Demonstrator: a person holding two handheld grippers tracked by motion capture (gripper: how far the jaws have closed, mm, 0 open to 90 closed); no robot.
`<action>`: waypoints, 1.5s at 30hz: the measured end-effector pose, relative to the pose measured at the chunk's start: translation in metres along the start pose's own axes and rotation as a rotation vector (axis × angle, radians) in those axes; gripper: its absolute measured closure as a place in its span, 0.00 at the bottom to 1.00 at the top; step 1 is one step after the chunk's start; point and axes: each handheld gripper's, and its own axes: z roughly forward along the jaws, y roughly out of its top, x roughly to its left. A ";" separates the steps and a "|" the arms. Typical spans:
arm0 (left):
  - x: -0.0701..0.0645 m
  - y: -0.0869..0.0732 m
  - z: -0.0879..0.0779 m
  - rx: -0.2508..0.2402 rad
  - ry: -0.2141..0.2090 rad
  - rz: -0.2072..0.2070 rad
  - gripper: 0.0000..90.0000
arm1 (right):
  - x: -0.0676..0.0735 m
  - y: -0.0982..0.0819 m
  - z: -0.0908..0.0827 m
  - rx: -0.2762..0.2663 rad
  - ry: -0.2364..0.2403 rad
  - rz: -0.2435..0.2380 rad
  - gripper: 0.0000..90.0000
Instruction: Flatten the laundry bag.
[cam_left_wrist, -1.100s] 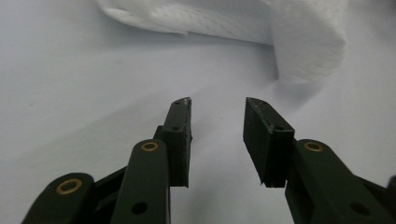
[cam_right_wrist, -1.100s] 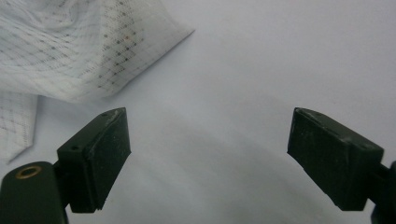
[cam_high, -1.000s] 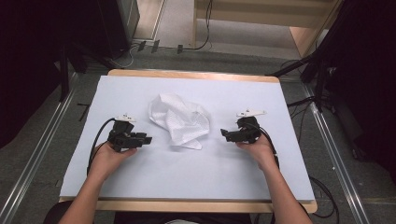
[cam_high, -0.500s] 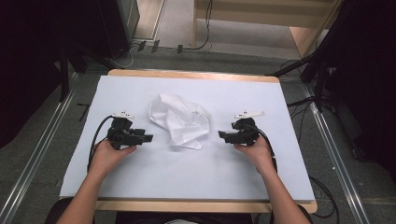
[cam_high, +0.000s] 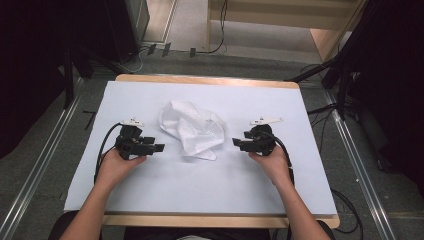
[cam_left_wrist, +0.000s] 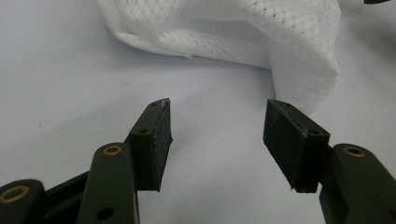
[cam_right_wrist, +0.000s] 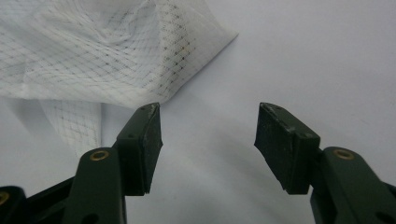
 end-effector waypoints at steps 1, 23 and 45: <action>0.000 0.000 0.000 0.001 0.000 0.000 0.47 | 0.001 0.002 0.001 0.014 -0.004 0.006 0.47; 0.002 -0.011 -0.008 0.008 0.024 -0.011 0.44 | 0.005 0.015 0.010 0.014 0.003 -0.061 0.42; 0.010 -0.034 -0.033 -0.025 0.079 -0.077 0.44 | 0.006 0.053 0.072 0.087 0.062 -0.058 0.54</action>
